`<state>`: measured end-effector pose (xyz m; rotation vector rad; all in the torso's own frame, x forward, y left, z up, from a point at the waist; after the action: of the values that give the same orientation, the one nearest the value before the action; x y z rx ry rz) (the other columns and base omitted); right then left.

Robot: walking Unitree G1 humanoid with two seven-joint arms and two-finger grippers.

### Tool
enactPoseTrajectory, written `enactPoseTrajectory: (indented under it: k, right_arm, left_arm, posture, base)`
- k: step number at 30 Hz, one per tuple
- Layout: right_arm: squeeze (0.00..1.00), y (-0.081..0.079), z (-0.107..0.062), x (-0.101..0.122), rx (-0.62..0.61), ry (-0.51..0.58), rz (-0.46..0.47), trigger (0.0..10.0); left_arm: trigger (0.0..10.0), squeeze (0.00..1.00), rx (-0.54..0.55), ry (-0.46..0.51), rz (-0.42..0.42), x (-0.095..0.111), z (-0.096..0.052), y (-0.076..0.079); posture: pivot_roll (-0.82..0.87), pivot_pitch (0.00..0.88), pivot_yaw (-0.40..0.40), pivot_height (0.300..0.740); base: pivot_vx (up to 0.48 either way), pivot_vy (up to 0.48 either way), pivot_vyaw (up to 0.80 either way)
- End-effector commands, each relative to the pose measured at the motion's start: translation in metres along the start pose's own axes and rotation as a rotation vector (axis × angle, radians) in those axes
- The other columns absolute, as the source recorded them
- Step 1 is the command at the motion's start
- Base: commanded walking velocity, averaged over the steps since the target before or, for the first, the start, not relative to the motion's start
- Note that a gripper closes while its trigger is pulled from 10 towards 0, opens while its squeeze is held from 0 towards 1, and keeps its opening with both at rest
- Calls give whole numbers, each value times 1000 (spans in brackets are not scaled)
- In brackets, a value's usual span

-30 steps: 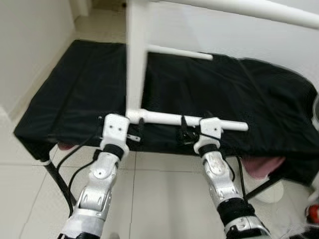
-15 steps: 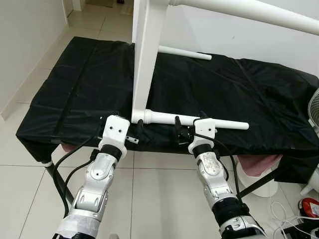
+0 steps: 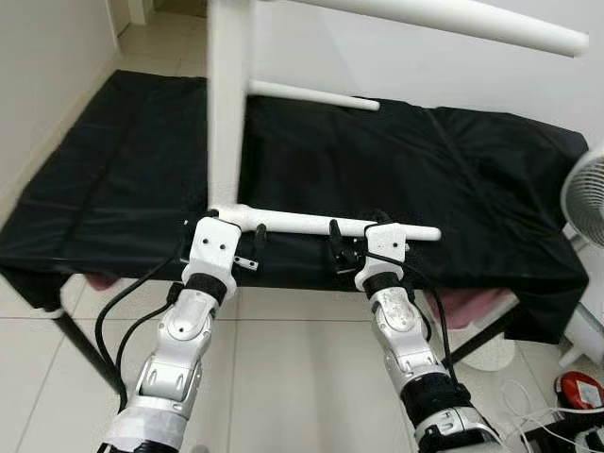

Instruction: Building children table

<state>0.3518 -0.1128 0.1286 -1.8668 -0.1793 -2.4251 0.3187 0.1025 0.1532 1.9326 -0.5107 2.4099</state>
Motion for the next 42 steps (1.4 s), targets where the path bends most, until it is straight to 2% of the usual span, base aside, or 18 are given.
enactPoseTrajectory:
  k: [1, 3, 6, 22, 33, 37, 42]
  right_arm:
    - [0, 1, 0, 1, -10, 5, 11, 10000]
    - [0, 1, 0, 1, -9, 5, 10, 10000]
    - [0, 1, 1, 1, -6, 5, 8, 10000]
    - [0, 3, 2, 3, 8, 14, -6, 10000]
    - [0, 8, 0, 12, -2, 50, -62, 10000]
    - [0, 17, -3, 17, -14, 64, -80, 10000]
    - [0, 18, -5, 18, -5, 66, -94, 10000]
  left_arm:
    - [10000, 0, 3, -7, 10, -2, -1, -2]
    - [10000, 0, 3, -7, 9, -2, -1, -1]
    - [10000, 0, 51, -22, -43, -5, 0, -3]
    - [10000, 0, 90, -24, -28, -3, 4, -6]
    - [10000, 0, 32, -10, -37, 0, 0, -1]
    - [10000, 0, 20, -10, -48, 0, -6, -7]
    - [10000, 0, 16, -3, -40, 1, -9, -9]
  posture:
    - [45, 0, -97, 740]
    - [45, 0, -97, 740]
    - [44, 0, -100, 740]
    - [38, 0, -107, 740]
    - [33, 0, -105, 740]
    - [37, 0, -111, 740]
    - [37, 0, -111, 740]
  base:
    - [0, -480, 0]
    - [0, -480, 0]
    - [0, 0, 0]
    - [0, 0, 0]
    - [0, 0, 0]
    - [0, 0, 0]
    - [0, 0, 0]
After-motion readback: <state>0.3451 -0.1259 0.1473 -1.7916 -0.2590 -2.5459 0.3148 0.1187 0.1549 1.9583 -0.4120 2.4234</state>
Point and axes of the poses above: a point about 5 cm out from each wrist's last joint towards the gripper, its own z axis pointing out of the wrist towards the gripper, its own x axis along the axis of the wrist's last joint, y = z × x, the point moved 3 cm from there along z, pointing out of the wrist towards the gripper, and after that the axes turned 4 degrees about z, right-handed, at the moved point
